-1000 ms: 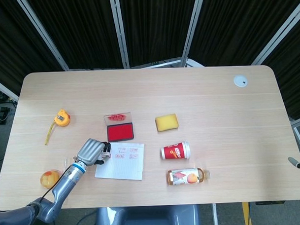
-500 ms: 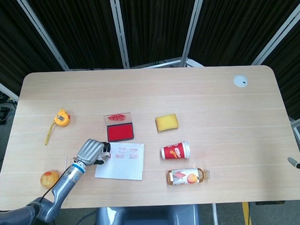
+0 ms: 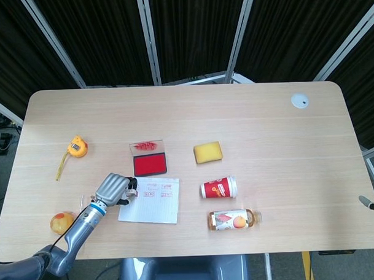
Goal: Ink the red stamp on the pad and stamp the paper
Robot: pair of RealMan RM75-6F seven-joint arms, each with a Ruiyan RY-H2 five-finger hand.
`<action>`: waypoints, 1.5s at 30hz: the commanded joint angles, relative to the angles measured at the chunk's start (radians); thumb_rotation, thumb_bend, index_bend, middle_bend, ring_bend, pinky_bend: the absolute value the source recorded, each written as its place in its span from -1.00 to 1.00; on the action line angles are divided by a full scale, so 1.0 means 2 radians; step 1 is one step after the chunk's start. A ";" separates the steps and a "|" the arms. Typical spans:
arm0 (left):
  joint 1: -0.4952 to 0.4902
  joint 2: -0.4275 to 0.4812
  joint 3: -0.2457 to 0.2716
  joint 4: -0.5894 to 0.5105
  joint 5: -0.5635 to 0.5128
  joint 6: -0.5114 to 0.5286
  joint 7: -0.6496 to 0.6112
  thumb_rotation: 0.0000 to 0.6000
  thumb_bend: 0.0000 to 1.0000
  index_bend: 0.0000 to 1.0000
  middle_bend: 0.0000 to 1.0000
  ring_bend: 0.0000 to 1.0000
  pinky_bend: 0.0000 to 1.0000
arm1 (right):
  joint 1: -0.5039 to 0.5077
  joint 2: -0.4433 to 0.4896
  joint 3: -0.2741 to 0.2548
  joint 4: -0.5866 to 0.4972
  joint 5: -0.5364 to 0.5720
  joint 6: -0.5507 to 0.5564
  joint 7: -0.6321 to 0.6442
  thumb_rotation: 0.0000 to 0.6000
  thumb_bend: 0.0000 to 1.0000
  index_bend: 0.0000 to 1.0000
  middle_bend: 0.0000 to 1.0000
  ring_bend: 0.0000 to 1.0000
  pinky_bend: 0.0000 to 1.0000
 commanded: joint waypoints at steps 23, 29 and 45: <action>0.007 0.056 -0.020 -0.083 0.016 0.047 -0.019 1.00 -0.15 0.14 0.09 0.51 0.68 | 0.000 -0.001 -0.002 -0.001 -0.003 0.000 -0.001 1.00 -1.00 -1.00 -1.00 -1.00 -1.00; 0.014 0.096 -0.038 -0.122 -0.006 0.056 -0.027 1.00 -0.15 0.14 0.09 0.51 0.68 | -0.001 0.000 -0.004 -0.006 -0.009 0.004 -0.002 1.00 -1.00 -1.00 -1.00 -1.00 -1.00; 0.031 0.078 -0.034 -0.043 -0.064 0.007 -0.051 1.00 -0.15 0.13 0.08 0.51 0.68 | -0.001 -0.001 -0.005 -0.007 -0.012 0.003 -0.005 1.00 -1.00 -1.00 -1.00 -1.00 -1.00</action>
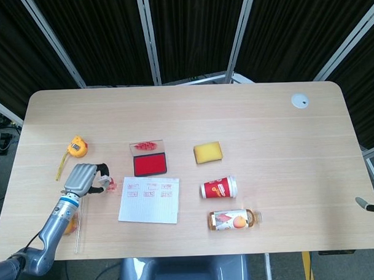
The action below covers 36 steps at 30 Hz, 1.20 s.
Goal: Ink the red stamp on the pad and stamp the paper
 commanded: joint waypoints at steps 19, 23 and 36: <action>0.002 -0.036 0.012 0.059 0.013 -0.018 -0.013 1.00 -0.15 0.05 0.00 0.50 0.67 | 0.003 -0.004 0.000 0.005 0.005 -0.004 -0.007 1.00 -1.00 -1.00 -1.00 -1.00 -1.00; 0.003 -0.037 0.014 0.060 0.019 -0.017 -0.010 1.00 -0.15 0.01 -0.07 0.49 0.66 | 0.003 -0.004 0.000 0.005 0.005 -0.004 -0.007 1.00 -1.00 -1.00 -1.00 -1.00 -1.00; 0.007 -0.029 0.022 0.053 0.034 -0.009 -0.004 1.00 -0.39 -0.20 -0.46 0.46 0.65 | 0.003 -0.004 0.000 0.003 0.003 -0.003 -0.008 1.00 -1.00 -1.00 -1.00 -1.00 -1.00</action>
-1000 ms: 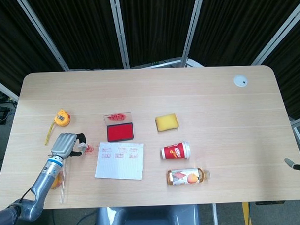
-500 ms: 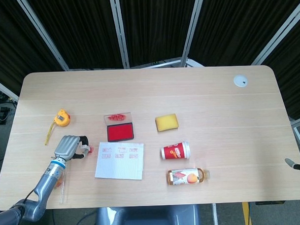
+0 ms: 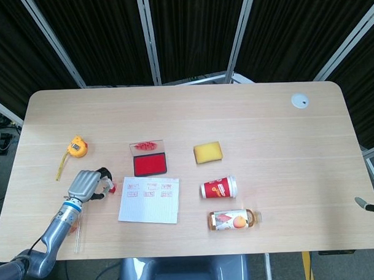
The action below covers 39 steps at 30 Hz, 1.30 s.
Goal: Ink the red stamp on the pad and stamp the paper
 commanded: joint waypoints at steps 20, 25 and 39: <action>0.026 0.084 -0.002 -0.136 0.033 0.082 0.045 1.00 -0.59 -0.46 -0.69 0.36 0.56 | -0.004 0.011 -0.003 -0.014 -0.013 0.006 0.015 1.00 -1.00 -1.00 -1.00 -1.00 -1.00; 0.041 0.134 -0.007 -0.223 0.030 0.116 0.105 1.00 -0.97 -0.76 -0.97 -0.12 0.08 | -0.007 0.016 -0.005 -0.021 -0.023 0.010 0.025 1.00 -1.00 -1.00 -1.00 -1.00 -1.00; 0.113 0.258 -0.003 -0.395 -0.001 0.217 0.242 1.00 -1.00 -1.00 -1.00 -1.00 -1.00 | -0.014 0.027 -0.010 -0.035 -0.054 0.030 0.041 1.00 -1.00 -1.00 -1.00 -1.00 -1.00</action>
